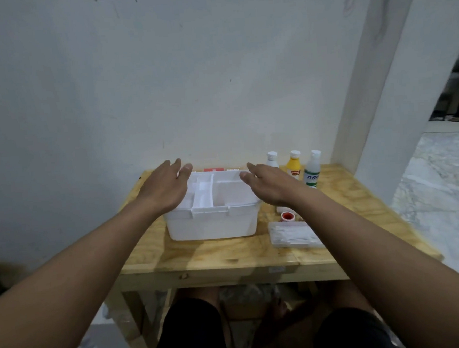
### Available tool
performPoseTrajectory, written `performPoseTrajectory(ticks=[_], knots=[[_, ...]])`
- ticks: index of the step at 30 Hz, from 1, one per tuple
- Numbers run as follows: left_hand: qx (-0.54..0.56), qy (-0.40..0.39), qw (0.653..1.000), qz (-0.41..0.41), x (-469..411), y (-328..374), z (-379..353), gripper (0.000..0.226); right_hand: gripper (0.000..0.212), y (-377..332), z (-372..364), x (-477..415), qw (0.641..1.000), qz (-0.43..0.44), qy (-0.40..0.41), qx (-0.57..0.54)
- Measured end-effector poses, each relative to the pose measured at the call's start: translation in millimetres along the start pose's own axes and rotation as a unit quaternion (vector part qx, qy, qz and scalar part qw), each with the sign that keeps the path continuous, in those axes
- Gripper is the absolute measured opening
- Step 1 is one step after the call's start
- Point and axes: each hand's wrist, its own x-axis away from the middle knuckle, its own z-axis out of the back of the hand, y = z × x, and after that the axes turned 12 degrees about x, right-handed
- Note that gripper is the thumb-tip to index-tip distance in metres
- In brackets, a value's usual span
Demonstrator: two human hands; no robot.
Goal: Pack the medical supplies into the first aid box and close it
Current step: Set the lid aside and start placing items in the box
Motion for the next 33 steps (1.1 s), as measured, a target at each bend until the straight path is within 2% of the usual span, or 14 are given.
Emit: performPoseTrajectory(ticks=[3,6,8,12,18,23,27,33], knots=[[-0.008,0.075,0.995,-0.060,16,14,-6,0.058,0.055,5,10,15,1.000,0.007,0.024,0.014],[-0.060,0.083,0.990,-0.099,37,31,-22,0.059,0.047,15,13,31,0.999,0.002,0.046,0.028],[-0.097,0.059,0.990,-0.087,49,40,-34,0.063,0.042,24,9,43,0.997,-0.002,0.053,0.056],[-0.165,0.038,0.984,-0.061,63,43,-54,0.070,0.049,39,-5,67,0.990,-0.004,0.029,0.141],[-0.189,0.052,0.980,-0.038,69,42,-63,0.062,0.045,45,-35,96,0.968,-0.002,0.005,0.249],[-0.184,0.057,0.980,-0.041,69,41,-65,0.059,0.029,46,-44,109,0.969,0.021,0.002,0.246],[-0.174,0.062,0.982,-0.040,69,40,-64,0.060,0.043,48,-41,111,0.970,0.019,-0.007,0.244],[-0.171,0.069,0.982,-0.042,69,39,-65,0.061,0.050,48,-37,111,0.974,0.011,-0.048,0.219]])
